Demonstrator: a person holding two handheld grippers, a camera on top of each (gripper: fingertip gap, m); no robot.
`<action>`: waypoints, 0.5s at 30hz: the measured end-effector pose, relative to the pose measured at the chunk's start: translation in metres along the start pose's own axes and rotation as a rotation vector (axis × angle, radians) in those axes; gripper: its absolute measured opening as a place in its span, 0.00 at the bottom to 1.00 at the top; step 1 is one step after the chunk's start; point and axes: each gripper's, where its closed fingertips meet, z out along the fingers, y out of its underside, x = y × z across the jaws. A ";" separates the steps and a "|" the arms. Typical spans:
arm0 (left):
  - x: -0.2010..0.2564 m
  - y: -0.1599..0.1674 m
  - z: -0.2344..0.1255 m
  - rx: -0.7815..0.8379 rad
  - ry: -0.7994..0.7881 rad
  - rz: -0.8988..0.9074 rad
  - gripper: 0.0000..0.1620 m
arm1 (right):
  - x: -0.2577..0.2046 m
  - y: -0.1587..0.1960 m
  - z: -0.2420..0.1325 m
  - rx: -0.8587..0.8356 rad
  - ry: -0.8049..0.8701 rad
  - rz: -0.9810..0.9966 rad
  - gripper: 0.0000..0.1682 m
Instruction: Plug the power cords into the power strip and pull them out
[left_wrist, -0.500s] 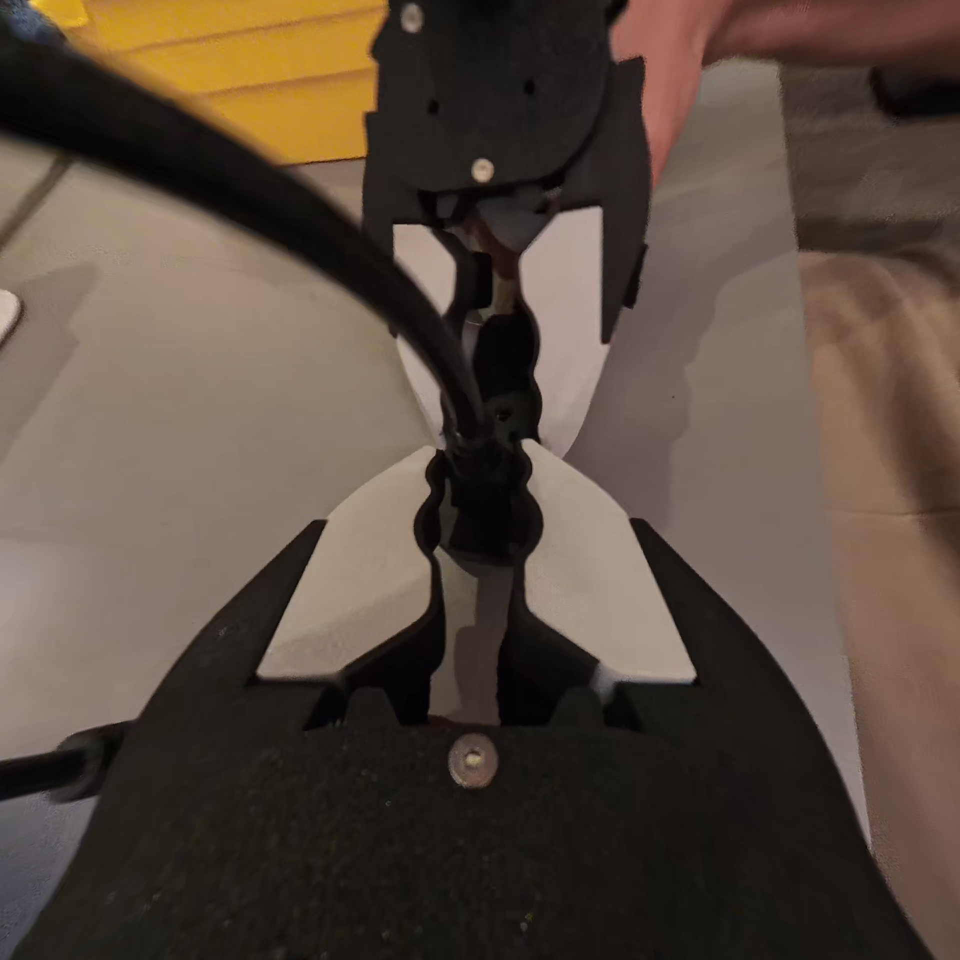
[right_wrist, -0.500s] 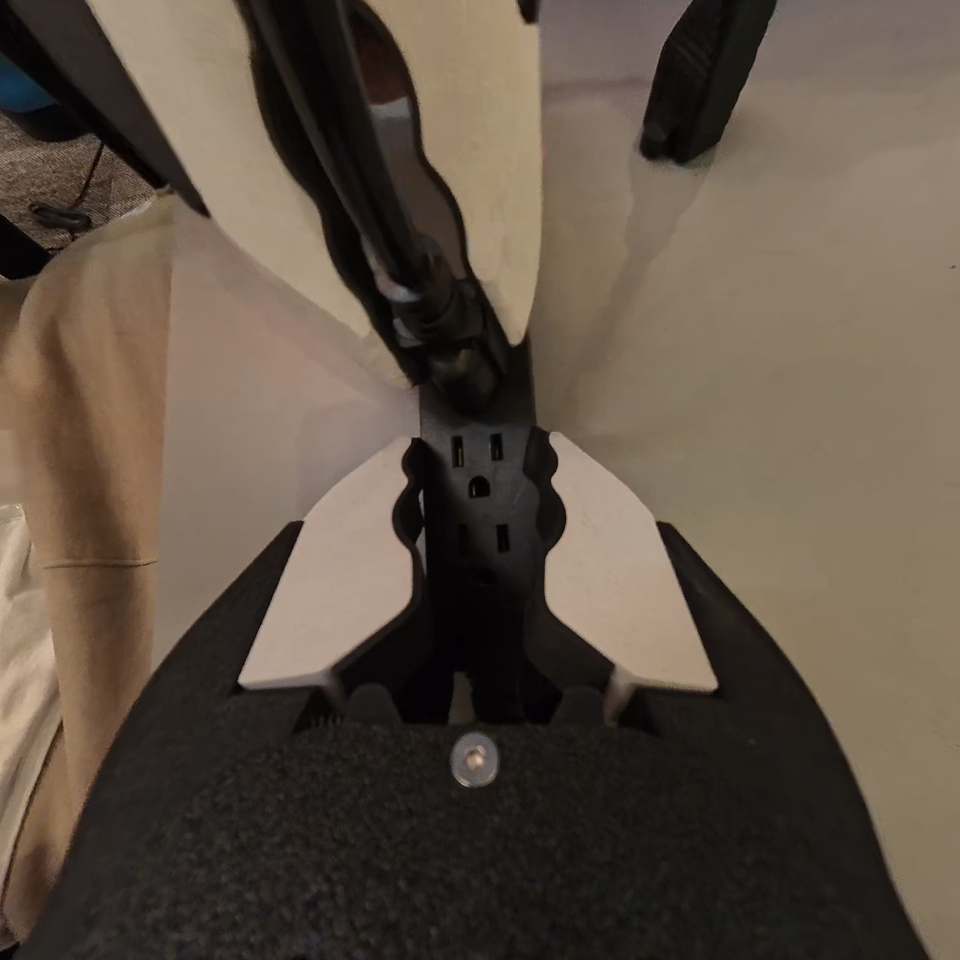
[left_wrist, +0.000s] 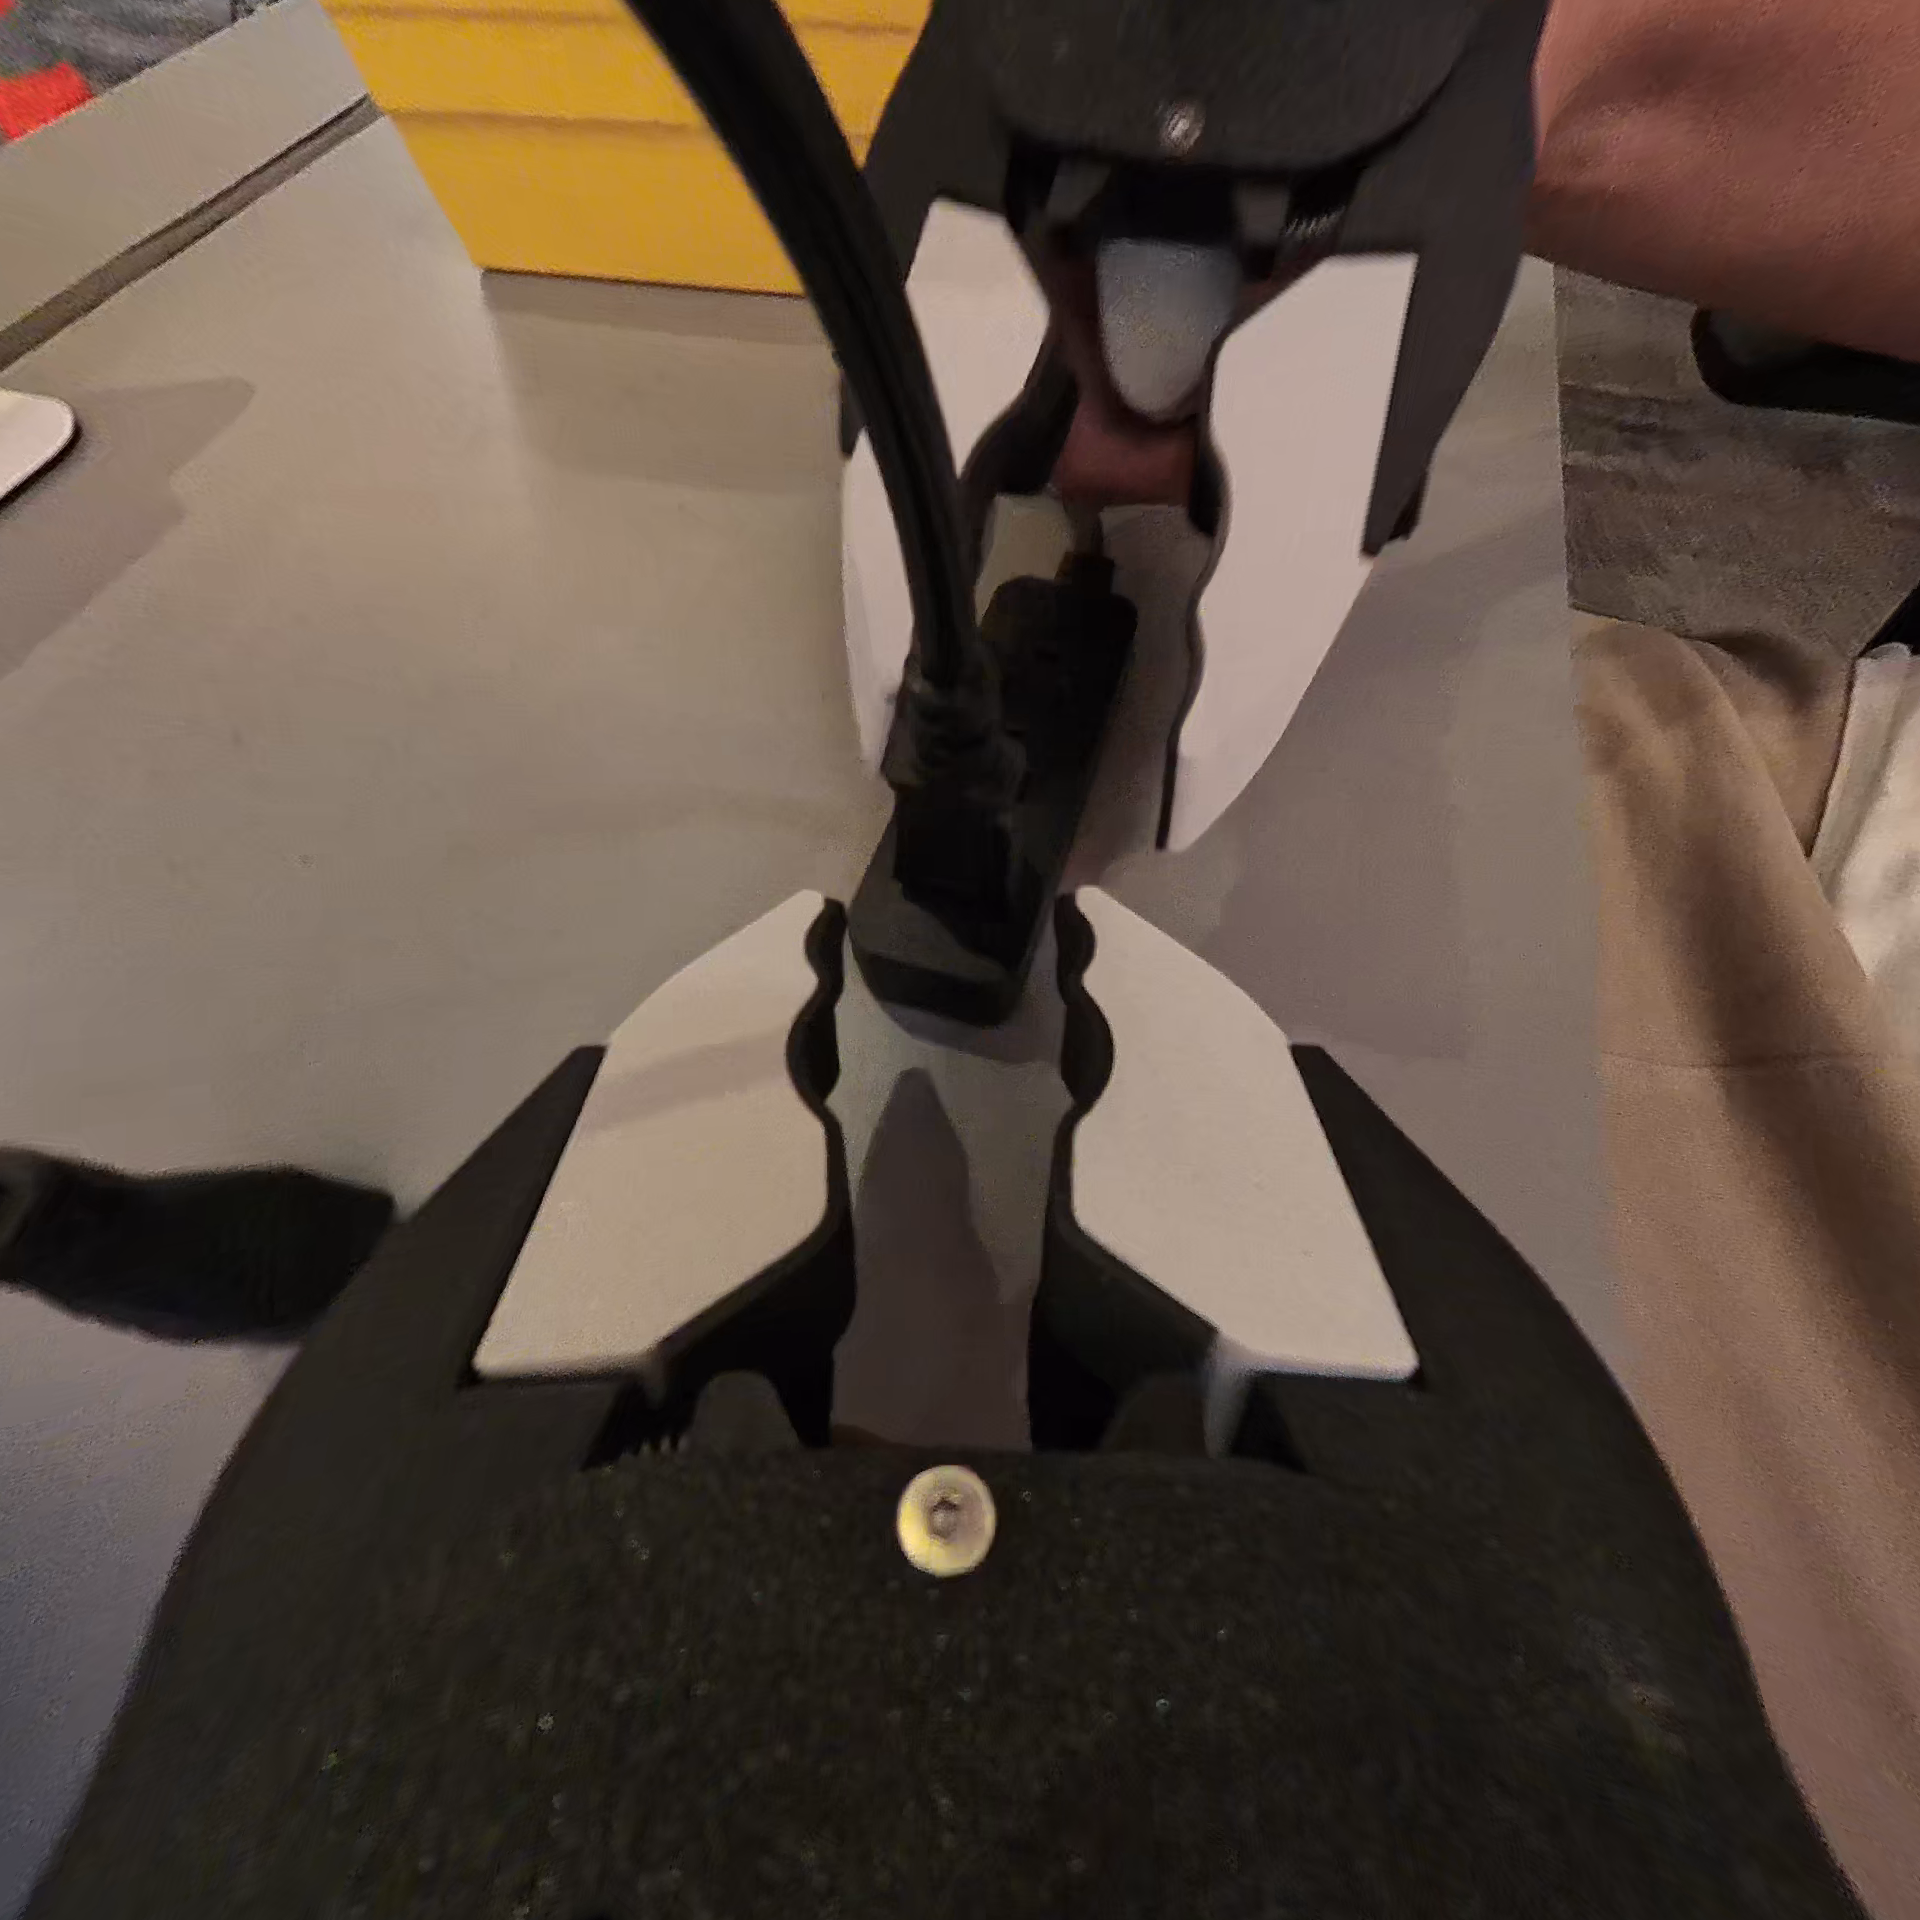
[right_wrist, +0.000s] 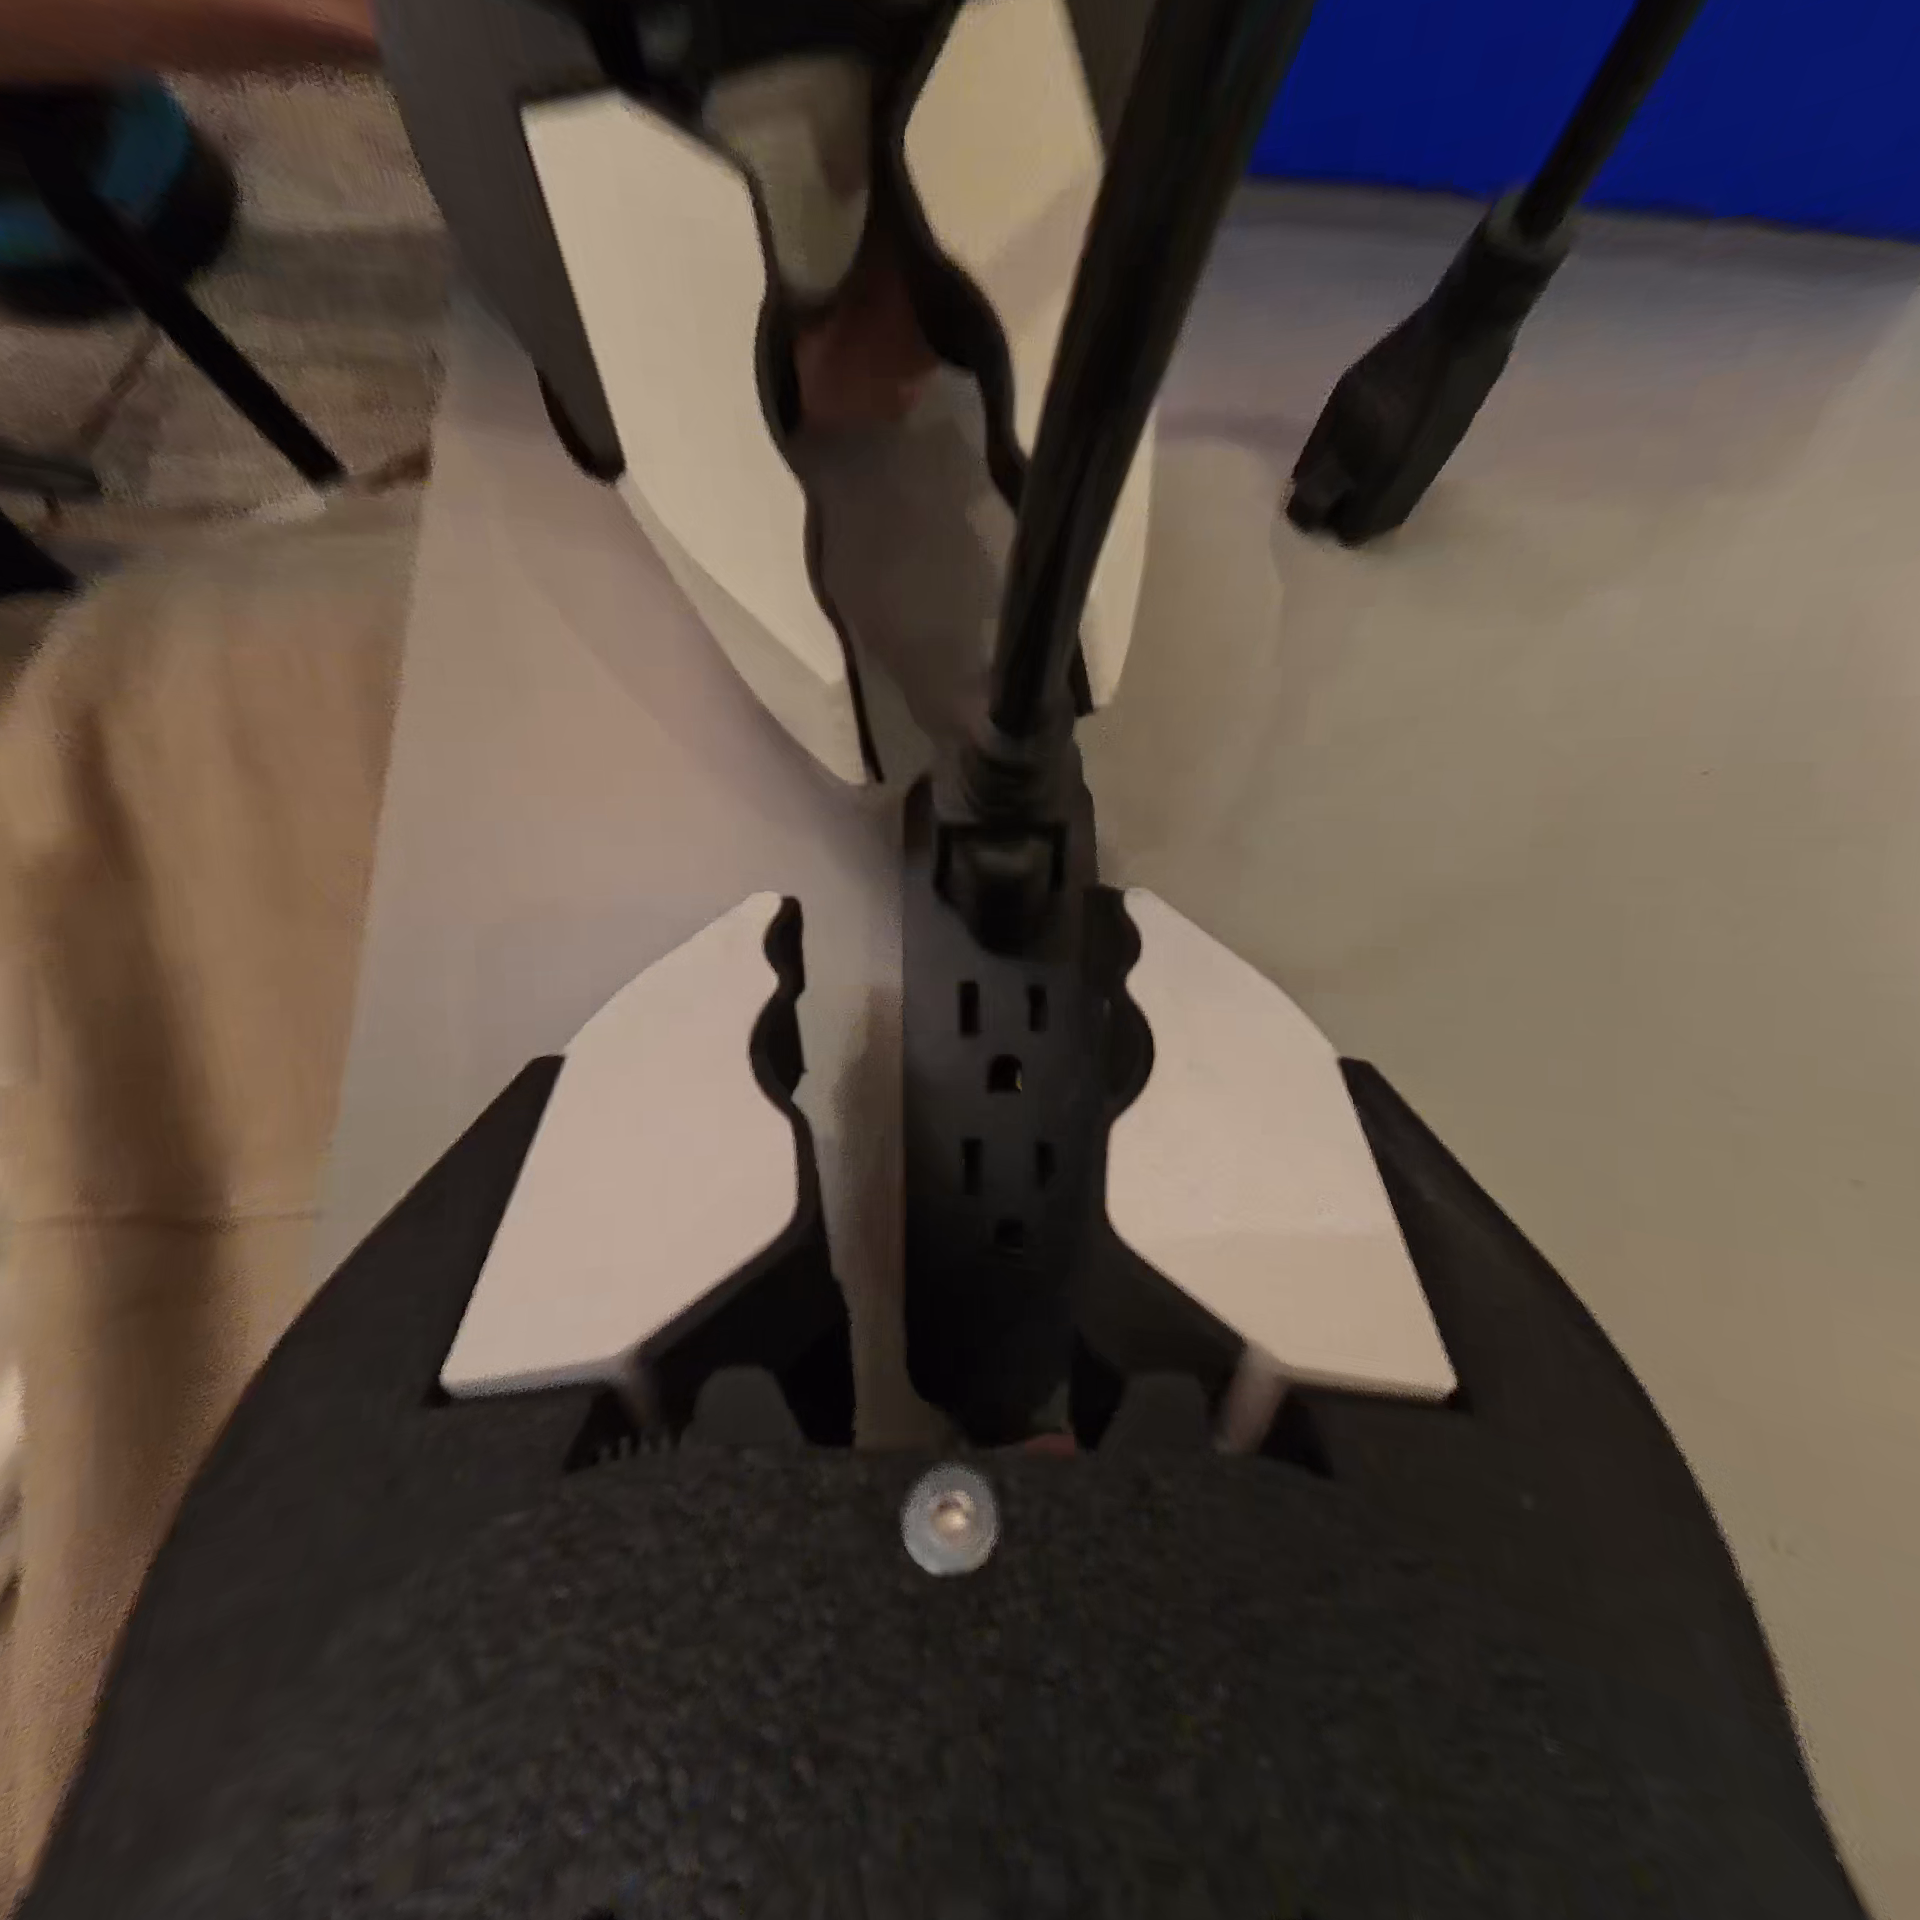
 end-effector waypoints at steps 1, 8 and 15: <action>0.001 0.003 -0.004 -0.003 -0.016 -0.020 0.26 | -0.003 -0.004 -0.003 0.030 0.003 0.032 0.32; 0.010 -0.009 -0.030 0.074 -0.133 -0.116 0.31 | -0.037 0.006 -0.043 0.273 0.203 0.191 0.29; 0.025 0.002 -0.042 0.053 -0.213 -0.195 0.31 | -0.052 0.023 -0.080 0.398 0.305 0.294 0.22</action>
